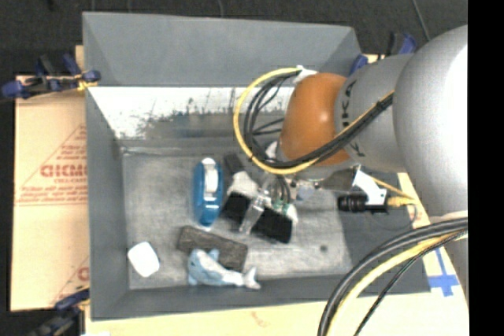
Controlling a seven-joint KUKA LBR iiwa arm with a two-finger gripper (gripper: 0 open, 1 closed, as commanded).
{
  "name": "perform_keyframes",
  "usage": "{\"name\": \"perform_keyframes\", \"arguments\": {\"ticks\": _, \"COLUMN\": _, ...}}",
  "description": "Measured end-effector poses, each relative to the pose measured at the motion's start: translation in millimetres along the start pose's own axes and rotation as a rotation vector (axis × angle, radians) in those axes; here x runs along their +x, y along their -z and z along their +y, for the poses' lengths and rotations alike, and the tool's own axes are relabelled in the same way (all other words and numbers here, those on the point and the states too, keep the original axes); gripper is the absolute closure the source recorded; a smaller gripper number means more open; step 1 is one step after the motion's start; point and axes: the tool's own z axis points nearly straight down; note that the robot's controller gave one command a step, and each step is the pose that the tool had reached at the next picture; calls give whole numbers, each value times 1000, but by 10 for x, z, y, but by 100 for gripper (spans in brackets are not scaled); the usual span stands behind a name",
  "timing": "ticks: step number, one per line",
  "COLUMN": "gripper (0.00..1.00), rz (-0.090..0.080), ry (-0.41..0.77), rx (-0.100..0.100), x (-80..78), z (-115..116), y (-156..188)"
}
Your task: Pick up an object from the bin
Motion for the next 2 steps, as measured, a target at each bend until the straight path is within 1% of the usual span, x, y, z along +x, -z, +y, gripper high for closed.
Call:
{"name": "perform_keyframes", "arguments": {"ticks": 1, "gripper": 100, "rz": 4, "ry": 0, "rx": 2, "x": 8, "z": -7, "y": 71}}
{"name": "perform_keyframes", "arguments": {"ticks": 2, "gripper": 100, "rz": 3, "ry": 1, "rx": 2, "x": 6, "z": -9, "y": 189}}
